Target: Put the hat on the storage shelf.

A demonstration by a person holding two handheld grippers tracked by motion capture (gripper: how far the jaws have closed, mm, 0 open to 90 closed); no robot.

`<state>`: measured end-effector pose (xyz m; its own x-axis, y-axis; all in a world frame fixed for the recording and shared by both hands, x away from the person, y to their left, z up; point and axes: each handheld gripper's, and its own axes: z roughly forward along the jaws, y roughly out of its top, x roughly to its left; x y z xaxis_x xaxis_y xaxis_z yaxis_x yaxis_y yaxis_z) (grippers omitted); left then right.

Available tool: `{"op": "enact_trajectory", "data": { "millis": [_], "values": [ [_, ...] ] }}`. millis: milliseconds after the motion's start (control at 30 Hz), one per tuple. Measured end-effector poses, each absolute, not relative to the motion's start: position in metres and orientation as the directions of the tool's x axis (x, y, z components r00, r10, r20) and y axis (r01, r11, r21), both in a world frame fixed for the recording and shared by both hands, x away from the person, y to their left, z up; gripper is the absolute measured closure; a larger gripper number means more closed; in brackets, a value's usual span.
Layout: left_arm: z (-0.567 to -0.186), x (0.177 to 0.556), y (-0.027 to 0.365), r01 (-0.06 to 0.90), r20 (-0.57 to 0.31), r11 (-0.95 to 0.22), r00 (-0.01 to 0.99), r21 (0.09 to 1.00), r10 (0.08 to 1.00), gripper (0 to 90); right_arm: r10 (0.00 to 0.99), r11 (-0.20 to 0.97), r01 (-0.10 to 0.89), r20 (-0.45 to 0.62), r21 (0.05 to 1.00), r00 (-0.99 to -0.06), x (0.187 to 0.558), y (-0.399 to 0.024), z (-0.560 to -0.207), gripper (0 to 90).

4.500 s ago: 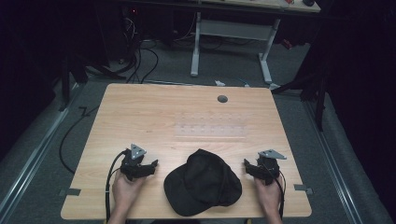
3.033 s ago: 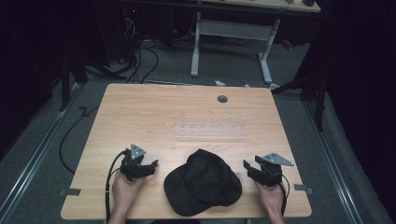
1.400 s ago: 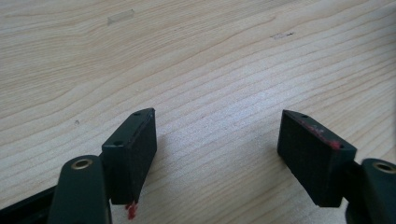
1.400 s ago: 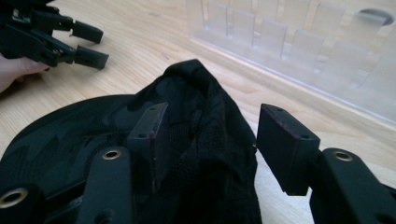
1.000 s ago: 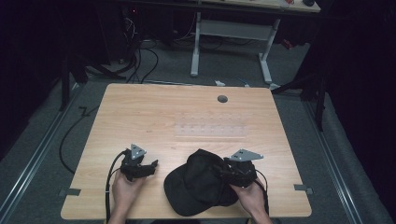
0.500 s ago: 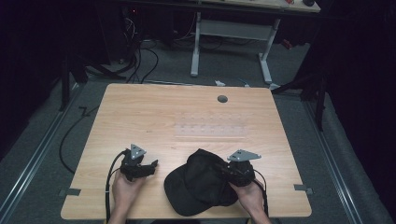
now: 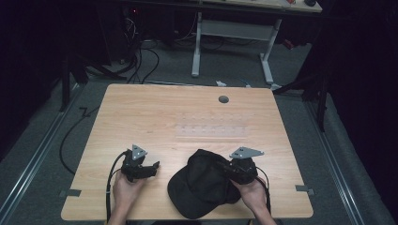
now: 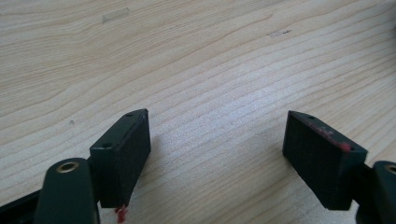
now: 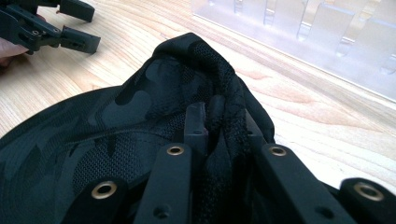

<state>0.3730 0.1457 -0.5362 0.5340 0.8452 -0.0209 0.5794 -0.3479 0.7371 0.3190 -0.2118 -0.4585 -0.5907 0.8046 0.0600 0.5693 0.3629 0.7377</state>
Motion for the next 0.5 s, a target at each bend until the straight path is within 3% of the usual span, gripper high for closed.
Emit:
{"op": "enact_trajectory", "data": {
  "millis": [500],
  "values": [
    [-0.534,0.374,0.149,0.591,-0.050,-0.347,0.550,0.728,0.833,24.9,0.781,0.356,0.483,0.030,0.800,-0.624,0.320,-0.227,-0.434,79.9]
  ]
}}
